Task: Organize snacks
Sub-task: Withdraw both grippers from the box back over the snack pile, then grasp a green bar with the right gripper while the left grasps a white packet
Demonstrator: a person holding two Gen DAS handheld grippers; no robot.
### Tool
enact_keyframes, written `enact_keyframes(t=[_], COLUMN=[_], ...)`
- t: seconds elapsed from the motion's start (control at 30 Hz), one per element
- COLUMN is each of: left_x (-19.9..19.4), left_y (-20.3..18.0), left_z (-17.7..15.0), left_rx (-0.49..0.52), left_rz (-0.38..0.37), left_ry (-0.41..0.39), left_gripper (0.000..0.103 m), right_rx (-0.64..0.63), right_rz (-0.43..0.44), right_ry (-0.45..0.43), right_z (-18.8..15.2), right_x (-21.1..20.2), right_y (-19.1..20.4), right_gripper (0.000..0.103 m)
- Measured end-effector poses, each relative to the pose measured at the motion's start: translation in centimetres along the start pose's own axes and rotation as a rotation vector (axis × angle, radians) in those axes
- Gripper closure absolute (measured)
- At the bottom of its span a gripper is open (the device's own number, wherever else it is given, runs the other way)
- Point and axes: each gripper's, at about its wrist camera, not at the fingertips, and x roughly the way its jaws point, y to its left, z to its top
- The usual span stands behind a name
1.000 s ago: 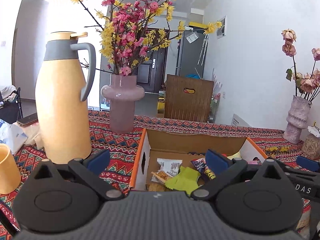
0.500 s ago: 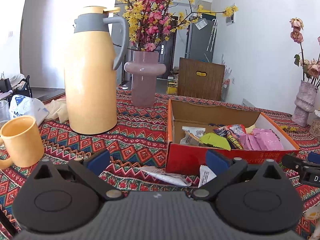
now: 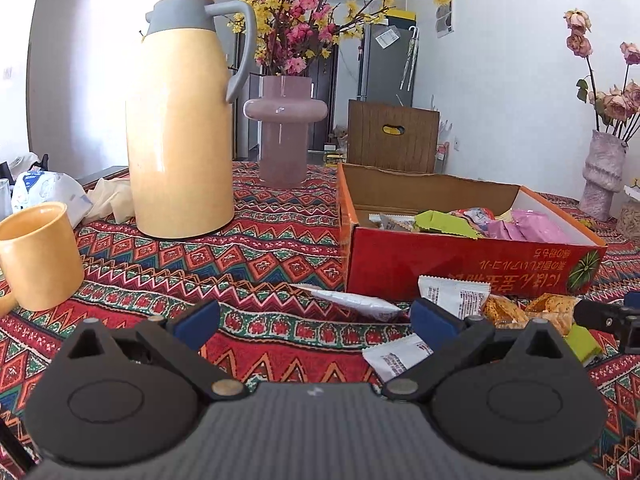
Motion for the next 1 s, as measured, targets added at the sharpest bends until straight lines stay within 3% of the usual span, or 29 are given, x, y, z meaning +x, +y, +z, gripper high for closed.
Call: enact_keyframes(t=[0.57,0.83,1.0], left_x=[0.1,0.0,-0.1], left_y=[0.3,0.3,0.3], left_z=[-0.2,-0.2,-0.2], left_rx=[-0.023,-0.023,-0.025], left_rz=[-0.016,-0.016,-0.024], left_ry=[0.008,0.007,0.006], left_gripper=[0.0,0.0,0.0], right_rx=[-0.012,-0.079,-0.132], right_rz=[0.01,-0.089,-0.124], right_ry=[0.084,0.15,0.152], right_z=[-0.6,-0.2,-0.6], right_x=[1.2,4.0,4.1], right_y=[1.7,5.3,5.5], right_gripper=[0.0,0.0,0.0])
